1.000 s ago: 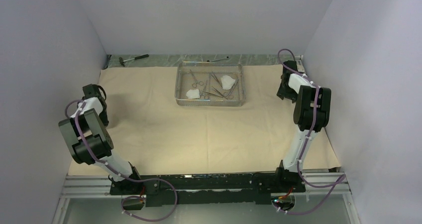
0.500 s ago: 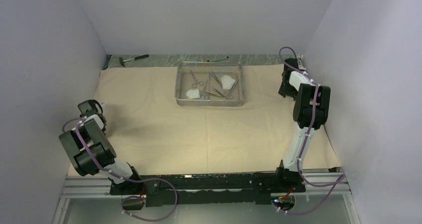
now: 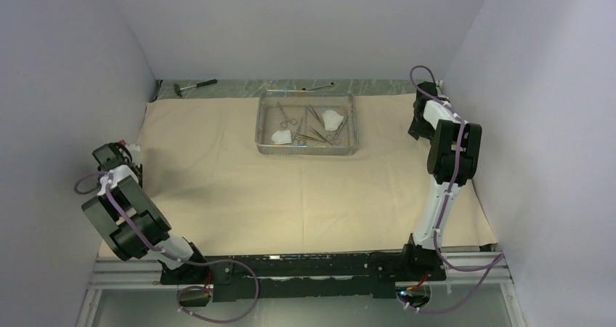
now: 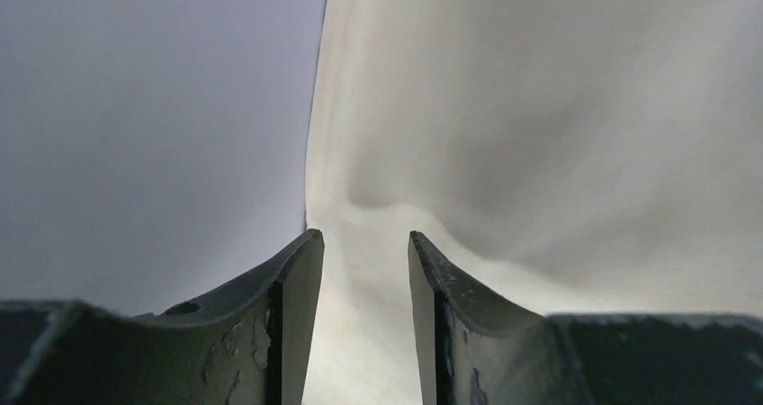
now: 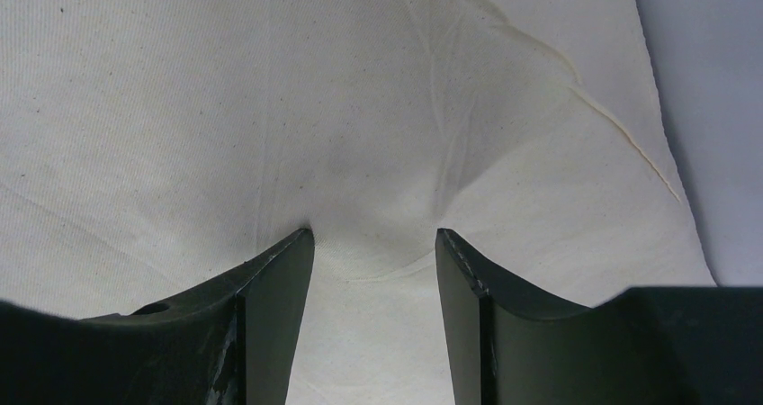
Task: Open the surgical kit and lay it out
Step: Smooth out the surgical kit at the center of the board.
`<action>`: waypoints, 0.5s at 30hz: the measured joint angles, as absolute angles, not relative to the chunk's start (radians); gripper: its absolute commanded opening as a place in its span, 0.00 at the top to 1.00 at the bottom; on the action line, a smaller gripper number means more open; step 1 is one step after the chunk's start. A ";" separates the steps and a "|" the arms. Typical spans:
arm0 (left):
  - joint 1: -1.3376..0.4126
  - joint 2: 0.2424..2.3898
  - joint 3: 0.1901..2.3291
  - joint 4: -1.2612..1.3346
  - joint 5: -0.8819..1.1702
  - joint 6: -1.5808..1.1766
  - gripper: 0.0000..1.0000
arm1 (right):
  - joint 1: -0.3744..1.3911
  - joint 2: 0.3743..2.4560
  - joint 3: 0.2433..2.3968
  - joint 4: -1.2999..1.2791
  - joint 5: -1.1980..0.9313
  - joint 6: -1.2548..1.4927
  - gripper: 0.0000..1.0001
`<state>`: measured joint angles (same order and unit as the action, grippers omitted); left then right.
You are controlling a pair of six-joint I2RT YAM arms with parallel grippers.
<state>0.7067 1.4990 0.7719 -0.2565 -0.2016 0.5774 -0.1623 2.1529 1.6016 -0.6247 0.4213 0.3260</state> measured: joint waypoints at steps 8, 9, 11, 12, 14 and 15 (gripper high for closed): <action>0.577 1.447 0.916 -0.262 0.016 0.515 0.50 | -0.167 2.152 1.622 -0.638 0.383 0.318 0.42; 0.543 1.473 0.959 -0.262 0.026 0.502 0.50 | -0.167 2.152 1.623 -0.635 0.373 0.315 0.42; 0.484 1.542 1.044 -0.252 0.042 0.472 0.51 | -0.166 2.157 1.639 -0.636 0.343 0.302 0.42; 0.464 1.578 1.079 -0.244 0.049 0.456 0.52 | -0.165 2.165 1.657 -0.638 0.330 0.294 0.42; 0.420 1.678 1.165 -0.241 0.064 0.420 0.53 | -0.156 2.184 1.703 -0.635 0.315 0.282 0.40; 0.401 1.735 1.209 -0.241 0.071 0.401 0.53 | -0.150 2.193 1.724 -0.635 0.307 0.276 0.40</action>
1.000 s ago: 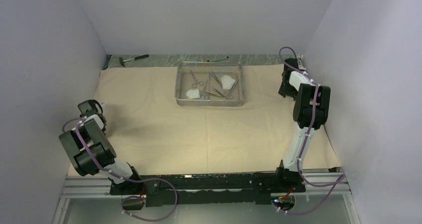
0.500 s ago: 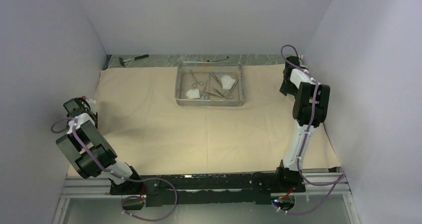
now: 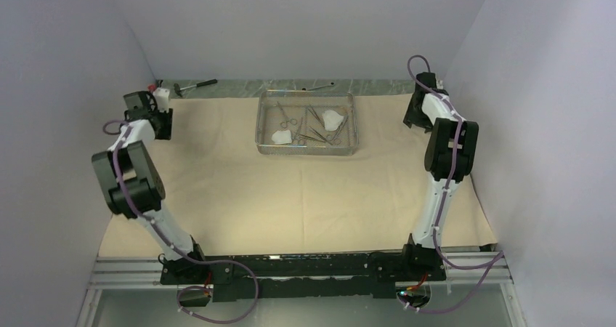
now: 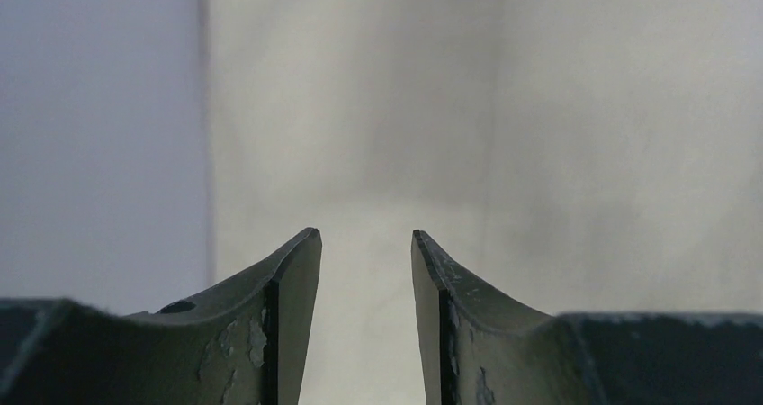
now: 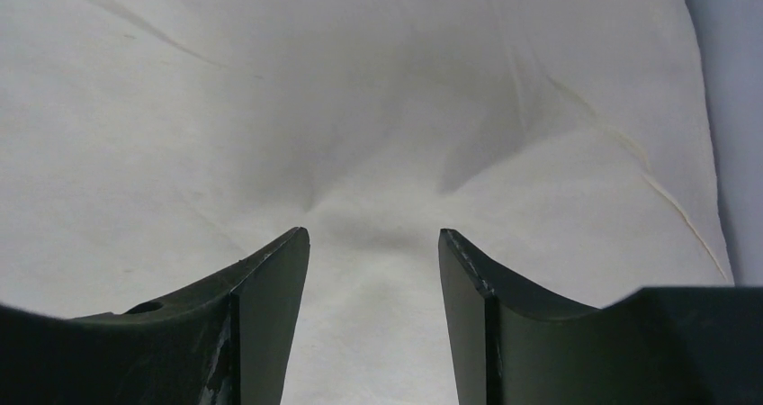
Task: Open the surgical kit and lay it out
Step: Smooth out the surgical kit at the center of the board.
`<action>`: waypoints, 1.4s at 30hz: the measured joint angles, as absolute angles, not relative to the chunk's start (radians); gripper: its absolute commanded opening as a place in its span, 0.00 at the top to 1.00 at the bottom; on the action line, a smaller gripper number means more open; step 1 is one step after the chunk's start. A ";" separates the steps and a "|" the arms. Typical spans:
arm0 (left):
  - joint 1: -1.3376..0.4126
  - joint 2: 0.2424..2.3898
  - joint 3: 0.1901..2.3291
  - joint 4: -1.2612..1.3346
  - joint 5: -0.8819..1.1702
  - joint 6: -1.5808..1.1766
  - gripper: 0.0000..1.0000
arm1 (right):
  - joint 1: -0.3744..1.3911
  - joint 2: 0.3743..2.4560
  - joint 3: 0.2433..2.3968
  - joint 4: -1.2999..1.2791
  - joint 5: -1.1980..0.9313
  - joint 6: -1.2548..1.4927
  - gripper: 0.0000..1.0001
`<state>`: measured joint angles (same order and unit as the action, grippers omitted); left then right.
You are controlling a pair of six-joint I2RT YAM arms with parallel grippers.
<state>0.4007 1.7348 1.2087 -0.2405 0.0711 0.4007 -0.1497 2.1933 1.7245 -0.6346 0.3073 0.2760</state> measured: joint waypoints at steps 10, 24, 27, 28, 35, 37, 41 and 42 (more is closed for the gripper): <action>0.282 2.045 1.411 -0.227 0.044 0.359 0.53 | -0.099 2.259 1.838 -0.651 0.278 0.245 0.35; 0.254 2.123 1.409 -0.032 -0.220 0.502 0.53 | -0.098 2.263 1.806 -0.673 0.325 0.222 0.34; 0.266 2.125 1.407 -0.021 -0.235 0.513 0.52 | -0.098 2.263 1.806 -0.673 0.339 0.218 0.34; 0.269 2.125 1.407 -0.021 -0.234 0.513 0.52 | -0.098 2.263 1.806 -0.674 0.341 0.217 0.34; 0.291 2.144 1.495 -0.133 -0.184 0.467 0.50 | -0.098 2.286 1.861 -0.720 0.339 0.218 0.34; 0.295 2.144 1.514 -0.169 -0.154 0.443 0.49 | -0.098 2.293 1.892 -0.737 0.331 0.220 0.33; 0.302 2.131 1.541 -0.215 -0.100 0.392 0.47 | -0.098 2.293 1.927 -0.754 0.312 0.228 0.33; 0.302 2.121 1.541 -0.226 -0.094 0.380 0.46 | -0.098 2.293 1.930 -0.754 0.304 0.229 0.32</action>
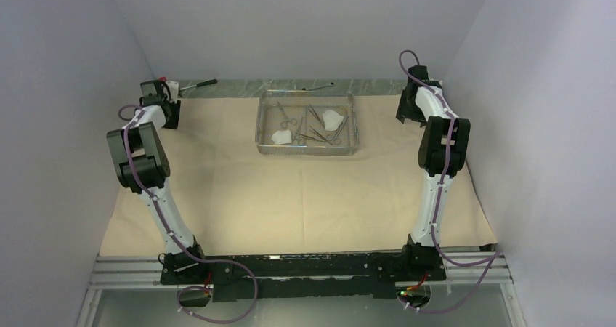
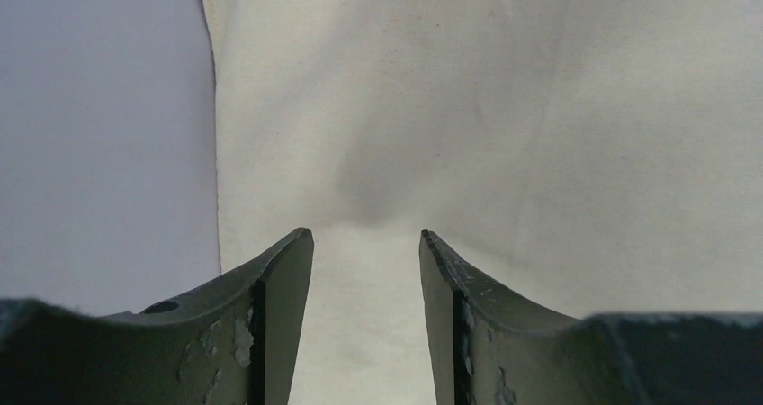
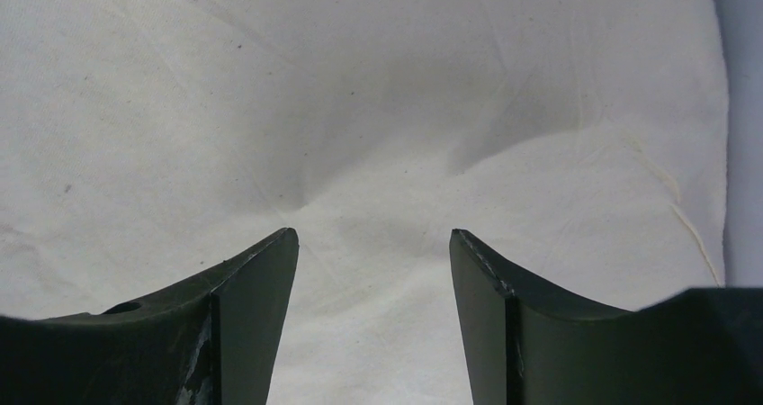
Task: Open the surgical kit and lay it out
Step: Smooth out the surgical kit at the center of the board.
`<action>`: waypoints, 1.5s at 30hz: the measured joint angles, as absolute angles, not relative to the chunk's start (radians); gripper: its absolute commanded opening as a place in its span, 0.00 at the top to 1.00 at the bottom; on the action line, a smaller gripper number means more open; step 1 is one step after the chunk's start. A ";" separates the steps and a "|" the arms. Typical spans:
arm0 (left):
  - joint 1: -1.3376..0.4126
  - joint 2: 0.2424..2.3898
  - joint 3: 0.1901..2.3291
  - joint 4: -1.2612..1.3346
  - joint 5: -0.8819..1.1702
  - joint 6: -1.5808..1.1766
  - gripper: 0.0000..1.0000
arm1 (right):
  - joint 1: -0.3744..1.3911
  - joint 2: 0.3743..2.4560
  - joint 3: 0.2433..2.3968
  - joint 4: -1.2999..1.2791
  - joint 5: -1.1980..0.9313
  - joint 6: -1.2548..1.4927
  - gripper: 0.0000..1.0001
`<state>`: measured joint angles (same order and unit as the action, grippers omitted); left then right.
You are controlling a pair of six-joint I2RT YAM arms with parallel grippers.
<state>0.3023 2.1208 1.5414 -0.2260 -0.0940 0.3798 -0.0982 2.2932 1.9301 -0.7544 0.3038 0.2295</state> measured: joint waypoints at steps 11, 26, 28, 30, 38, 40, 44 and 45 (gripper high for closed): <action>0.299 2.035 1.638 -0.389 -0.065 0.191 0.47 | -0.098 2.317 1.970 -0.724 0.261 0.159 0.27; 0.263 2.233 1.797 -0.432 -0.054 0.093 0.46 | -0.098 2.481 2.139 -0.610 0.278 -0.066 0.25; 0.256 2.269 1.818 -0.433 -0.067 0.093 0.46 | -0.100 2.488 2.142 -0.588 0.301 -0.088 0.25; 0.249 2.306 1.845 -0.435 -0.093 0.093 0.46 | -0.102 2.495 2.146 -0.569 0.329 -0.104 0.25; 0.224 2.402 1.974 -0.428 -0.259 0.118 0.41 | -0.133 2.511 2.147 -0.513 0.432 -0.131 0.25; 0.216 2.407 1.981 -0.426 -0.299 0.123 0.40 | -0.141 2.515 2.149 -0.503 0.449 -0.131 0.25; 0.209 2.427 2.012 -0.434 -0.350 0.141 0.38 | -0.144 2.518 2.158 -0.505 0.449 -0.131 0.25; 0.209 2.434 2.028 -0.440 -0.364 0.142 0.37 | -0.144 2.518 2.160 -0.507 0.448 -0.130 0.25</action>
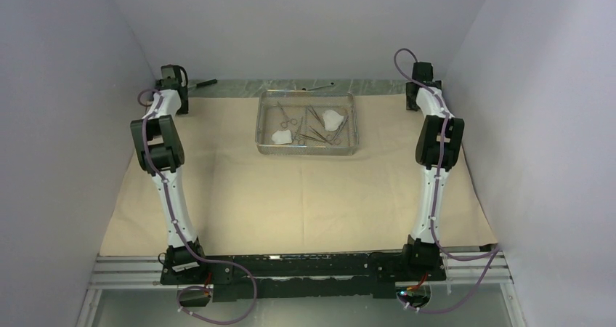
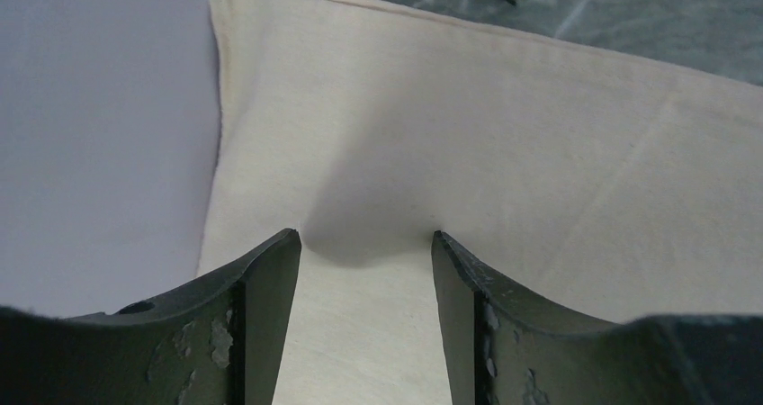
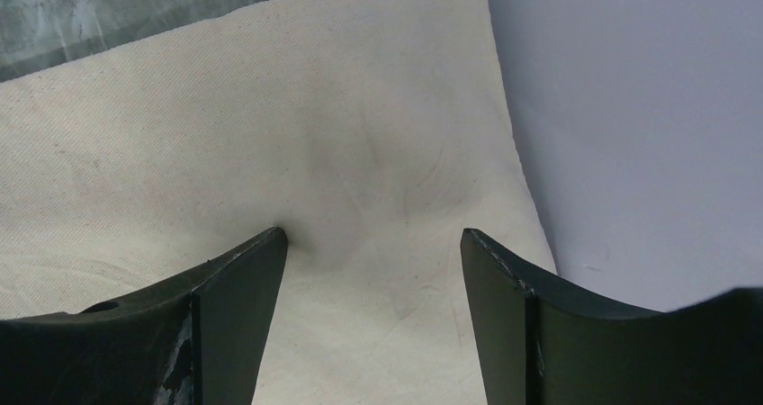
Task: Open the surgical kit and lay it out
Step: Smooth out the surgical kit at the center of the board.
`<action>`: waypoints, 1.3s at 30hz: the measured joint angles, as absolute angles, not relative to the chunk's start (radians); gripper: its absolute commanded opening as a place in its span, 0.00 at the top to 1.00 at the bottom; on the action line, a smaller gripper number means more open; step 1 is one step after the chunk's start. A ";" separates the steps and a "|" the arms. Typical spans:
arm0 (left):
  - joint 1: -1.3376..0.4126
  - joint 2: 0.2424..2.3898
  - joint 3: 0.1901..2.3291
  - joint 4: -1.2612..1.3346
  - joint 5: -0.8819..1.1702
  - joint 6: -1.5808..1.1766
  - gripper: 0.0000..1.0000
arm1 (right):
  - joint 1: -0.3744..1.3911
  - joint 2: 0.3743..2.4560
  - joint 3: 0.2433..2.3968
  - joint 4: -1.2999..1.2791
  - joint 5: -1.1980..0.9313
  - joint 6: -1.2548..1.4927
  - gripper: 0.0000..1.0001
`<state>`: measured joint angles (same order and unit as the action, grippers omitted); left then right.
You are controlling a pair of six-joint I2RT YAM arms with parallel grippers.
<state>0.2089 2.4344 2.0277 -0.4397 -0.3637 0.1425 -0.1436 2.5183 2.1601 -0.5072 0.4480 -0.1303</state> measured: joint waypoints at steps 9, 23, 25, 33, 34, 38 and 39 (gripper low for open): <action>0.231 2.474 2.238 -0.635 -0.404 0.100 0.36 | -0.171 2.512 2.208 -0.606 0.426 -0.090 0.24; 0.231 1.944 1.835 -0.789 -0.068 -0.185 0.61 | -0.161 2.005 1.820 -0.813 0.112 0.285 0.43; 0.231 1.885 1.705 -0.799 -0.033 -0.229 0.62 | -0.147 1.953 1.723 -0.842 0.096 0.321 0.44; 0.231 1.805 1.325 -0.844 0.000 -0.315 0.64 | -0.131 1.888 1.332 -0.896 0.079 0.396 0.48; 0.231 1.791 1.291 -0.846 -0.007 -0.324 0.64 | -0.131 1.881 1.295 -0.896 0.080 0.401 0.47; 0.231 1.736 1.179 -0.841 -0.046 -0.357 0.65 | -0.130 1.850 1.205 -0.888 0.107 0.414 0.48; 0.232 1.729 1.153 -0.839 -0.060 -0.365 0.66 | -0.130 1.845 1.192 -0.883 0.115 0.416 0.48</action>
